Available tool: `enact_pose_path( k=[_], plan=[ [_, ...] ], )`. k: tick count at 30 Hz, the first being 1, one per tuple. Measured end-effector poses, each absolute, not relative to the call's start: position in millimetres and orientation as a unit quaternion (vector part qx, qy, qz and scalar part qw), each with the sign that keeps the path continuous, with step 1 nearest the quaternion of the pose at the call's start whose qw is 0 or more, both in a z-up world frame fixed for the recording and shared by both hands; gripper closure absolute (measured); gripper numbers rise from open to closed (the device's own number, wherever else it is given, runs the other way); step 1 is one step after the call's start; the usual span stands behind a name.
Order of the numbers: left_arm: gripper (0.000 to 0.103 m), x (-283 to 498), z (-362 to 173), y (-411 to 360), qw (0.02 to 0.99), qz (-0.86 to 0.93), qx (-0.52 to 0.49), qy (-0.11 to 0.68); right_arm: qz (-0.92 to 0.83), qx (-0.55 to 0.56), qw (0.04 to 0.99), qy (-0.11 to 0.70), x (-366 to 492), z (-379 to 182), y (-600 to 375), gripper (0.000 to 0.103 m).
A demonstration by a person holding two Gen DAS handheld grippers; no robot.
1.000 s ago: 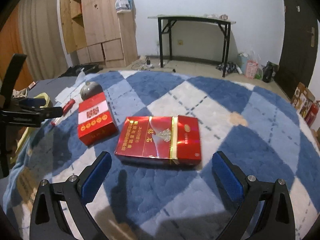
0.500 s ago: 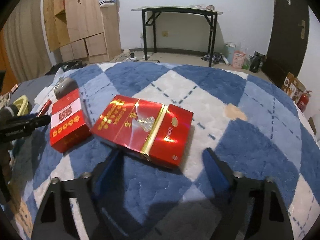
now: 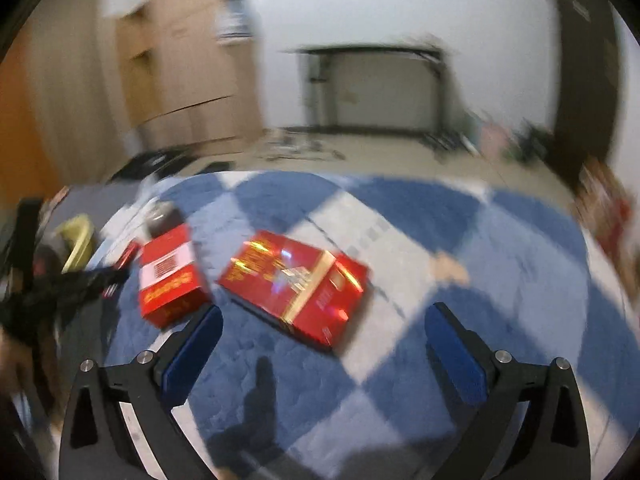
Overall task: Organize rigid objects
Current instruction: 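Lift the lighter with the left tool while the right grasps the red-gold pack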
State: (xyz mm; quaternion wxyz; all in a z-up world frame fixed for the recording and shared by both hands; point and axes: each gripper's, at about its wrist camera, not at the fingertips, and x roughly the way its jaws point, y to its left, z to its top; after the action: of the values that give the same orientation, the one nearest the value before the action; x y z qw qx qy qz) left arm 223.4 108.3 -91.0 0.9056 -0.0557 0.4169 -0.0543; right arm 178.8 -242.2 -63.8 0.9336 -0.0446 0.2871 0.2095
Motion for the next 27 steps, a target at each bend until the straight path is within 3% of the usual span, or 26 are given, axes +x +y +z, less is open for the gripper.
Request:
enact_pose_path(
  k=[9,13,15,16,27],
  plan=[
    [0.079,222.9,-91.9,111.0,0.906,-0.056,-0.062,0.415,0.306,-0.180,0.886,0.299,222.3,-78.8,-228.5,0.000],
    [0.079,219.8,-90.7,108.5,0.908,-0.051,-0.060,0.411,0.319,-0.189,0.869,0.327,237.3,-87.4,-220.0,0.010],
    [0.079,203.5,-75.1,104.1,0.931,-0.048,-0.051,0.359,0.314,-0.180,0.876,0.319,234.5,-81.9,-225.0,0.026],
    [0.079,198.9,-68.7,100.6,0.936,-0.045,-0.043,0.346,0.307,-0.174,0.880,0.319,231.9,-79.6,-227.6,0.030],
    [0.079,127.2,49.4,122.6,0.953,-0.023,-0.037,0.301,0.277,-0.097,0.914,0.279,155.7,-12.5,-246.8,0.039]
  ],
)
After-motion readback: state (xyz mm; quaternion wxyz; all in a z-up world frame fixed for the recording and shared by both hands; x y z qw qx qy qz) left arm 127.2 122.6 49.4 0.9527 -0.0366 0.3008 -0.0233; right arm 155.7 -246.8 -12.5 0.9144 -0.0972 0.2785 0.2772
